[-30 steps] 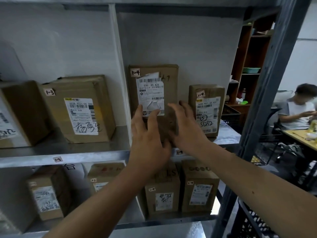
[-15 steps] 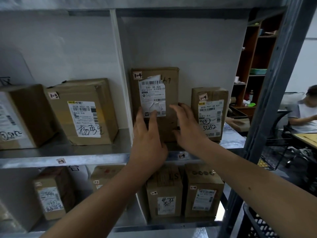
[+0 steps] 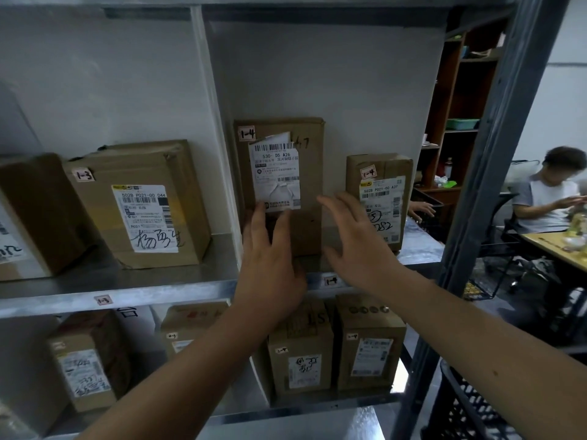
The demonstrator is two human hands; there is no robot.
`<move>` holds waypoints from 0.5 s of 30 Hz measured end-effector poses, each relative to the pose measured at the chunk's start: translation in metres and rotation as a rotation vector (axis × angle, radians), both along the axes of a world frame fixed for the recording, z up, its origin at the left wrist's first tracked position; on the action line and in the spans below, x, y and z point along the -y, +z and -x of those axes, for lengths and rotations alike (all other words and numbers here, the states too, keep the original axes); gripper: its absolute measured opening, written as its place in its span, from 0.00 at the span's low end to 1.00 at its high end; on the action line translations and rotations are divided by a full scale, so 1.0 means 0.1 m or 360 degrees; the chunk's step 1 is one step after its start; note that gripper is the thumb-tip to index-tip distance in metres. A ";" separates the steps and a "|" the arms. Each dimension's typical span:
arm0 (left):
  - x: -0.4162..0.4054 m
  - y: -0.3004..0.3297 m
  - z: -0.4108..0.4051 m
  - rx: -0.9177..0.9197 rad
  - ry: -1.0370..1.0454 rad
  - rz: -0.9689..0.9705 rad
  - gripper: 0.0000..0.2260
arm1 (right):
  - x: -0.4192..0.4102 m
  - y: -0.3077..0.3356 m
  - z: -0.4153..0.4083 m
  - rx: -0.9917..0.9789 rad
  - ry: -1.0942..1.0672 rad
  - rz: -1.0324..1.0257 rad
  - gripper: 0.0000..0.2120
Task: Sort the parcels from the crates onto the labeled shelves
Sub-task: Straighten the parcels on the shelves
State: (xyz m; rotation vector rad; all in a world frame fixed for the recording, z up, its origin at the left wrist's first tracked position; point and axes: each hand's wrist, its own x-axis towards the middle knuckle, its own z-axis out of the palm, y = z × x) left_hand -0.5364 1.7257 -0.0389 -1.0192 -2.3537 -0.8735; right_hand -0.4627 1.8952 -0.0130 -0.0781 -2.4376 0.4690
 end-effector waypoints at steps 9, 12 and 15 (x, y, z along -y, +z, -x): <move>-0.03 -0.12 0.01 -0.0285 -0.0249 0.0277 0.38 | 0.09 -0.24 -0.72 0.0137 -0.0448 -0.0204 0.36; -0.10 -0.13 -0.01 -0.0264 -0.0364 0.0310 0.38 | 0.13 -0.30 -0.81 0.0178 -0.0592 -0.0212 0.37; -0.16 -0.12 -0.05 -0.0280 -0.0491 0.0276 0.38 | 0.13 -0.36 -0.86 0.0190 -0.0706 -0.0144 0.39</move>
